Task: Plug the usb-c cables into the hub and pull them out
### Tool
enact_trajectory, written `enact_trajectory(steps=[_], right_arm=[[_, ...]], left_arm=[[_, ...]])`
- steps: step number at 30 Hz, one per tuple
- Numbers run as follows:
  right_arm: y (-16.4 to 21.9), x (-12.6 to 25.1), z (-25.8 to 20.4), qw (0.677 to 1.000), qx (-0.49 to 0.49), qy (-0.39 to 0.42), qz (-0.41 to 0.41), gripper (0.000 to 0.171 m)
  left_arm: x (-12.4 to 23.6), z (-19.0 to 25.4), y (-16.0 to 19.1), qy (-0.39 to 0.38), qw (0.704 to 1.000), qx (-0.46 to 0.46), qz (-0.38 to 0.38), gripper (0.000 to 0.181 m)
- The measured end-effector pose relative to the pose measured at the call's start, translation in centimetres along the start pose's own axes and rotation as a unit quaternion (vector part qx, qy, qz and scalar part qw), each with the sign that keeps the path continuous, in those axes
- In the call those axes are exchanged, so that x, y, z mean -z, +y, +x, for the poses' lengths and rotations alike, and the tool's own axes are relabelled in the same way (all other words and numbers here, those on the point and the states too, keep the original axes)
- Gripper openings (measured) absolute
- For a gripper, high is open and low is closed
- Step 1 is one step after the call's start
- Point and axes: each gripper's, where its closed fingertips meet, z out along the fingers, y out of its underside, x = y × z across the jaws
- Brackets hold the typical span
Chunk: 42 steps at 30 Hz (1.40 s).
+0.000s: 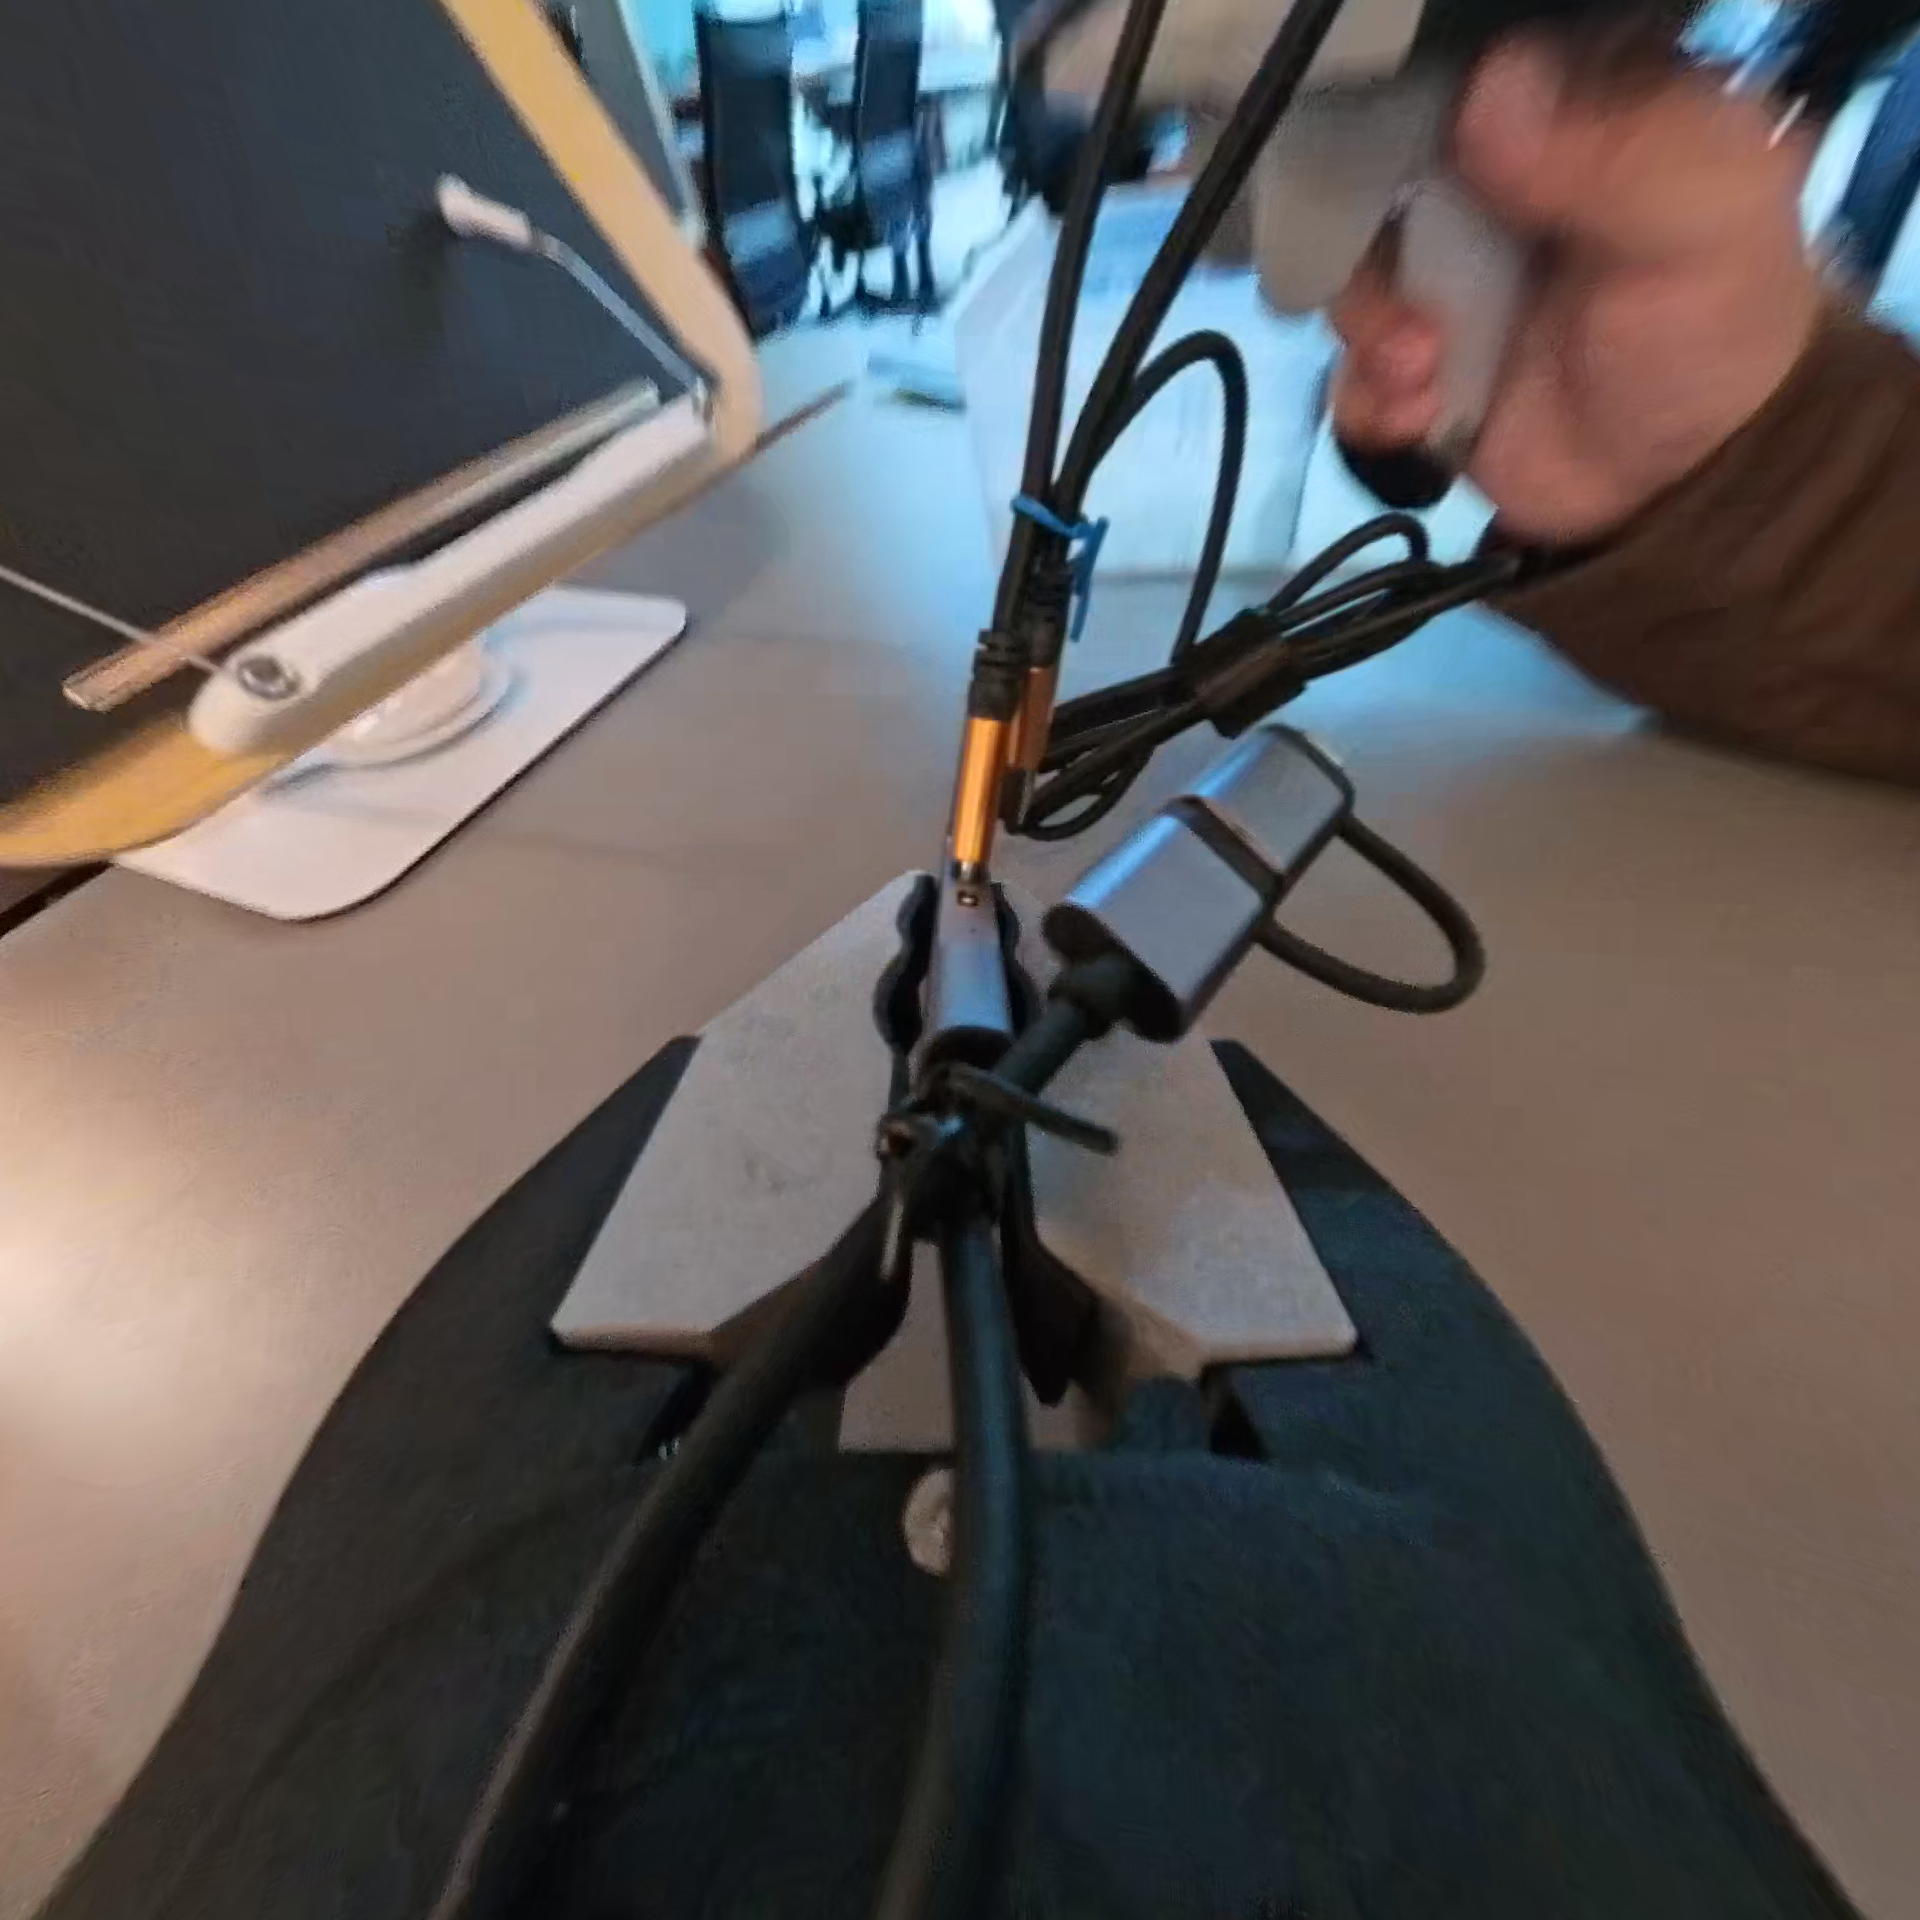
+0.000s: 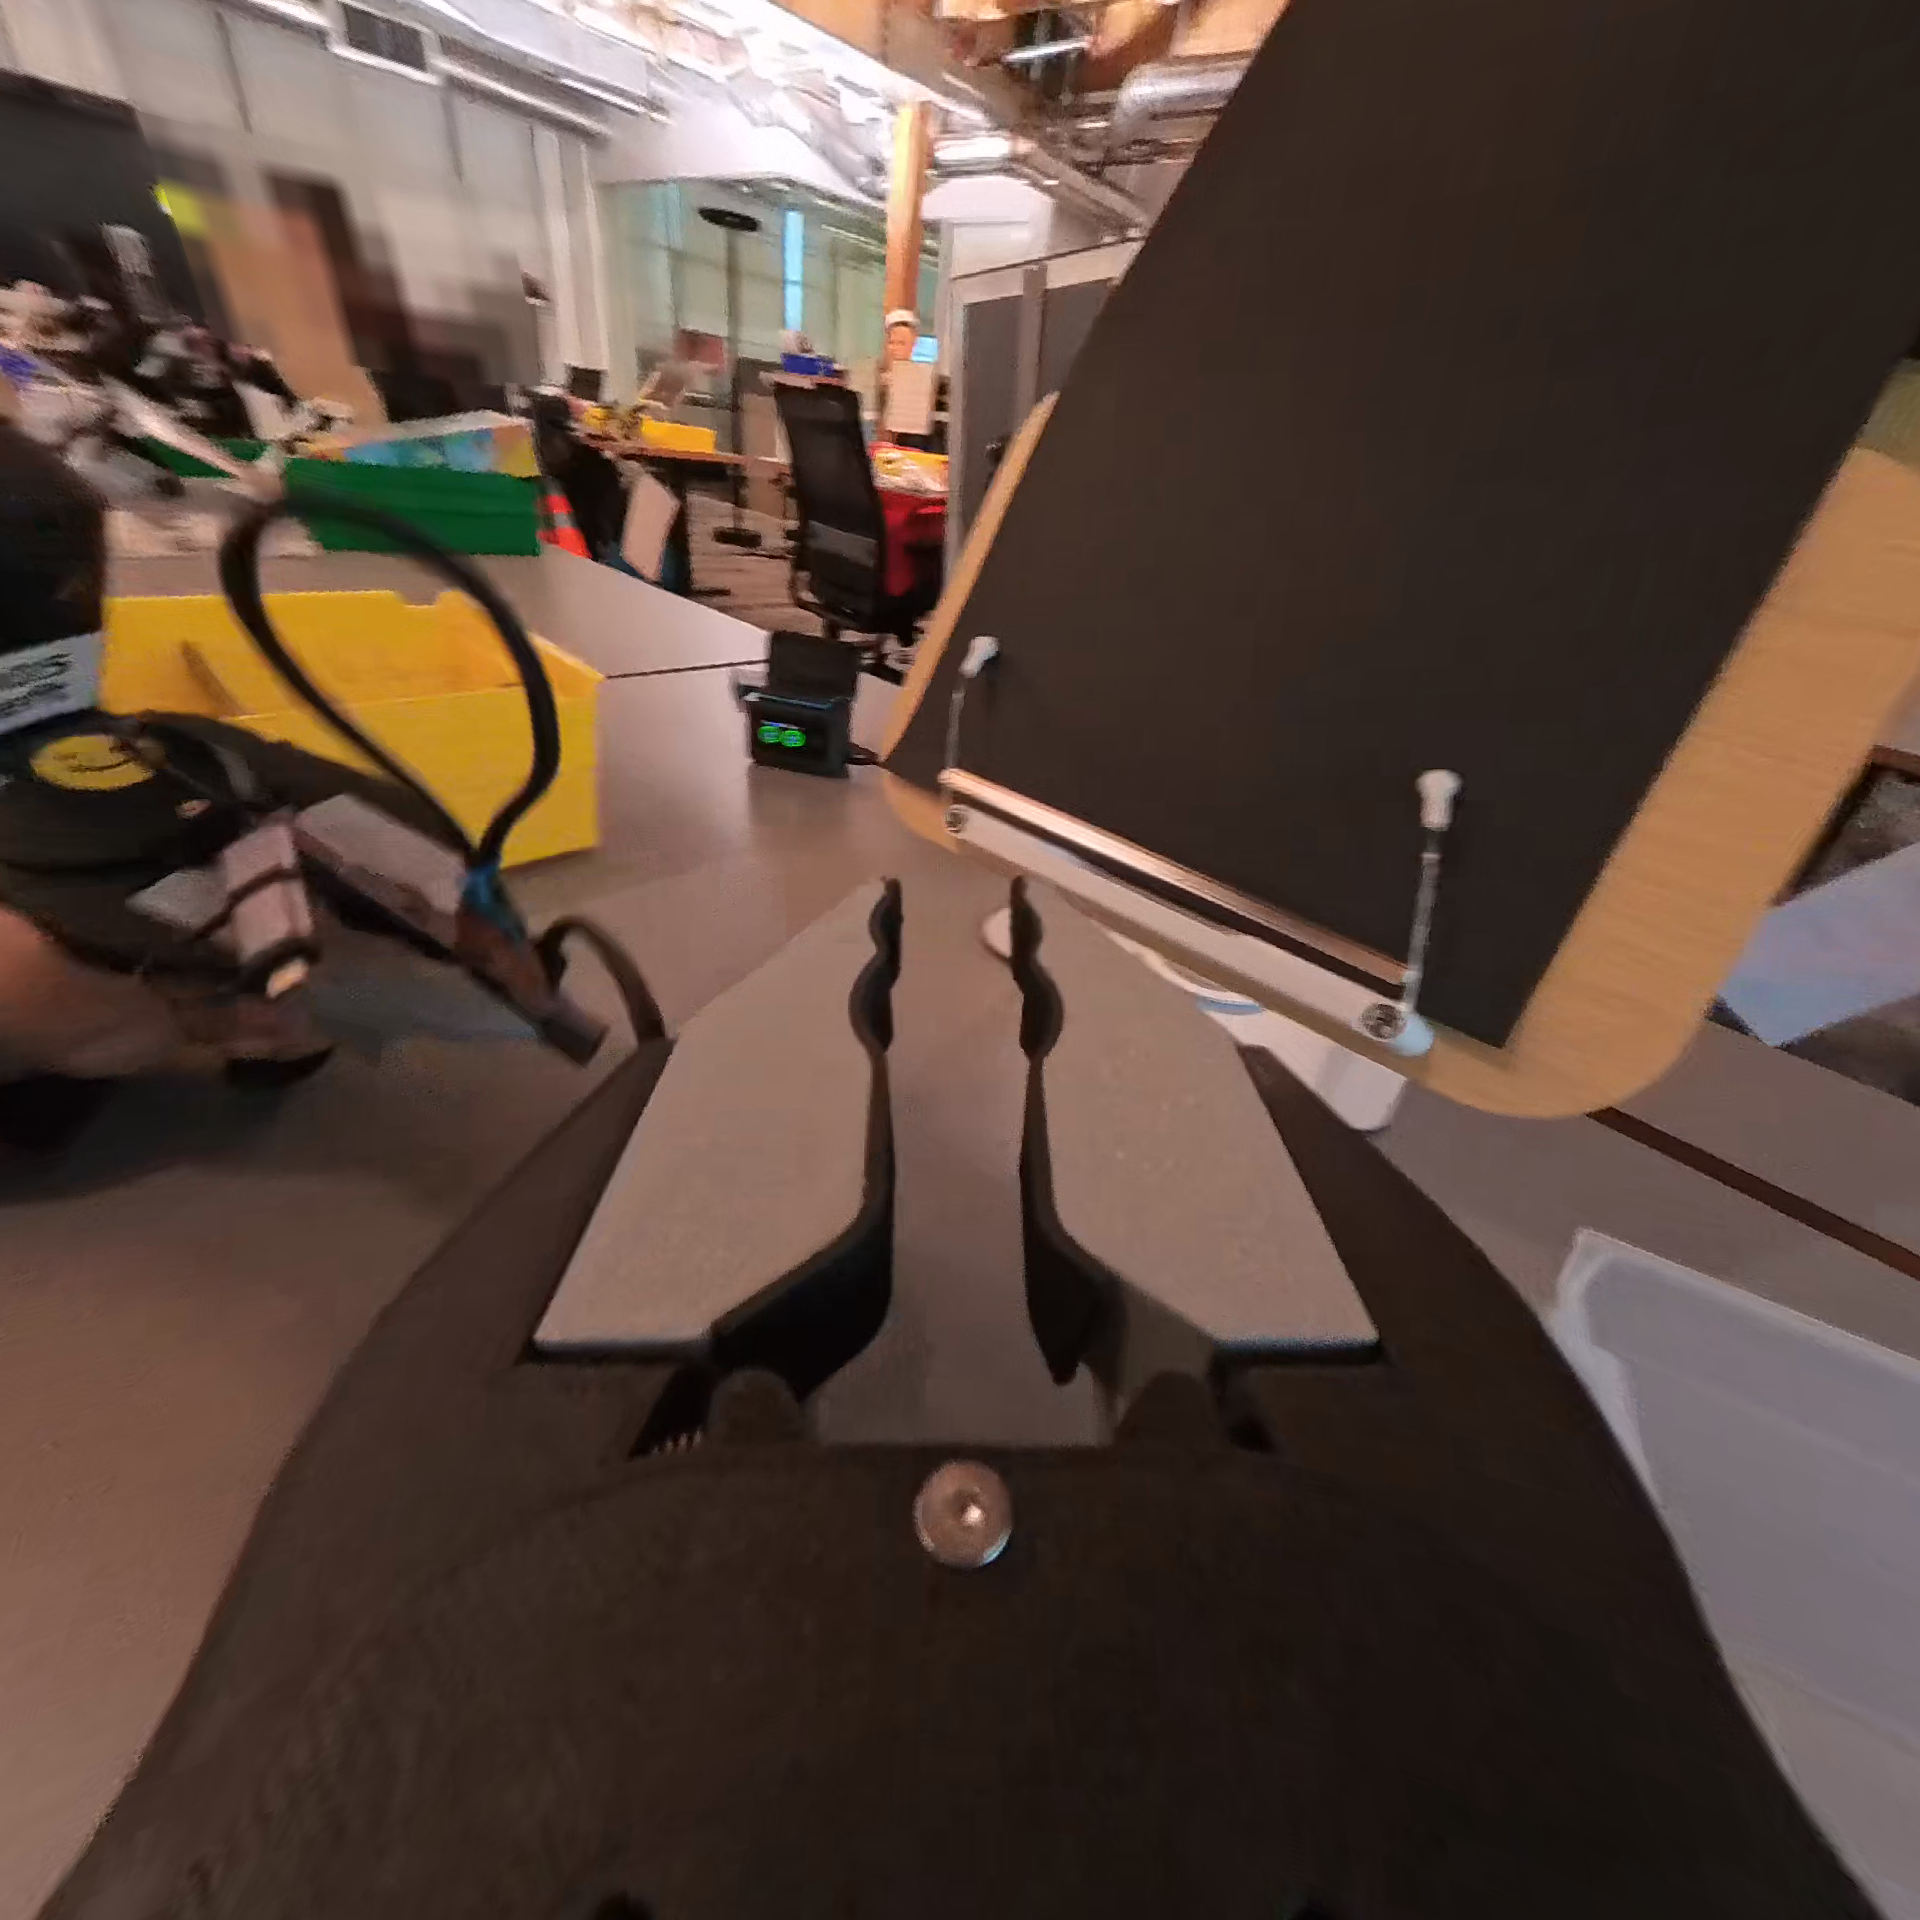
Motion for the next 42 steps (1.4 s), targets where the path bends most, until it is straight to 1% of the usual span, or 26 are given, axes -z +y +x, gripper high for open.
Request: enact_trajectory(steps=[1, 3, 5, 7, 9, 10, 11, 12, 14, 17, 19, 20, 23, 26, 28, 30, 32, 34, 38, 40, 42], right_arm=[[0.1, -0.1, -0.7, 1.0, -0.005, -0.024, 0.001, 0.024], [0.2, -0.4, -2.6, 0.996, -0.023, -0.08, 0.001, 0.027], [0.2, -0.5, -4.9, 0.986, -0.05, -0.157, 0.001, 0.03], [0.6, -0.3, -7.4, 0.965, -0.089, -0.246, -0.015, 0.035], [1.3, -0.1, -9.8, 0.938, -0.121, -0.321, -0.045, 0.034], [1.5, 0.1, -11.0, 0.927, -0.123, -0.351, -0.055, 0.029], [1.6, 0.2, -12.0, 0.922, -0.116, -0.366, -0.058, 0.032], [1.7, 0.0, -12.6, 0.924, -0.104, -0.365, -0.056, 0.038], [2.0, -0.5, -13.5, 0.931, -0.079, -0.353, -0.056, 0.037], [3.5, -1.0, -14.4, 0.934, -0.044, -0.343, -0.091, 0.022], [3.9, -1.1, -14.1, 0.938, -0.023, -0.334, -0.091, 0.012], [3.7, -0.9, -14.0, 0.937, -0.02, -0.337, -0.086, 0.009], [3.9, -0.6, -13.6, 0.939, -0.021, -0.332, -0.085, 0.009], [4.5, -0.2, -13.1, 0.941, -0.048, -0.319, -0.098, 0.009], [5.0, 0.2, -12.5, 0.945, -0.058, -0.304, -0.106, 0.009], [5.5, 0.8, -12.8, 0.94, -0.077, -0.314, -0.11, 0.009], [6.4, 0.9, -13.0, 0.939, -0.087, -0.309, -0.123, 0.01], [6.8, 0.9, -13.3, 0.938, -0.089, -0.309, -0.127, 0.012], [6.2, 1.2, -14.2, 0.934, -0.09, -0.32, -0.129, 0.012], [6.1, 1.4, -14.3, 0.932, -0.077, -0.322, -0.147, 0.011], [6.3, 1.5, -13.7, 0.936, -0.055, -0.301, -0.174, 0.01]], left_arm=[[0.5, 0.1, -0.8, 0.012, 0.999, 0.012, 0.028, 0.008], [1.4, 0.5, -2.3, 0.042, 0.996, 0.036, 0.076, 0.008], [2.2, 0.8, -3.5, 0.067, 0.99, 0.053, 0.113, 0.007], [2.7, 1.6, -4.3, 0.1, 0.983, 0.067, 0.136, 0.007], [3.0, 2.2, -4.9, 0.127, 0.977, 0.079, 0.155, 0.007], [3.0, 2.5, -5.0, 0.138, 0.974, 0.088, 0.156, 0.007], [2.8, 2.7, -4.9, 0.15, 0.972, 0.1, 0.152, 0.008], [2.5, 3.0, -4.6, 0.162, 0.97, 0.11, 0.141, 0.008], [2.1, 3.7, -4.4, 0.173, 0.97, 0.112, 0.131, 0.007], [1.4, 4.7, -3.8, 0.188, 0.97, 0.107, 0.112, 0.007], [1.1, 4.6, -3.4, 0.176, 0.974, 0.099, 0.098, 0.007], [1.1, 4.9, -3.5, 0.178, 0.974, 0.095, 0.104, 0.007], [0.6, 5.2, -3.7, 0.169, 0.976, 0.086, 0.106, 0.007], [0.5, 5.3, -3.5, 0.174, 0.976, 0.088, 0.098, 0.008], [1.0, 5.1, -4.0, 0.182, 0.97, 0.108, 0.117, 0.029], [1.7, 5.1, -4.3, 0.196, 0.967, 0.105, 0.128, 0.007], [1.5, 5.4, -3.6, 0.188, 0.974, 0.082, 0.101, 0.007], [1.3, 5.7, -3.3, 0.176, 0.978, 0.062, 0.093, 0.007], [2.0, 5.9, -4.4, 0.202, 0.967, 0.097, 0.12, 0.005], [2.1, 6.1, -4.6, 0.215, 0.962, 0.115, 0.122, 0.006], [1.8, 6.0, -4.4, 0.211, 0.963, 0.127, 0.114, 0.007]])
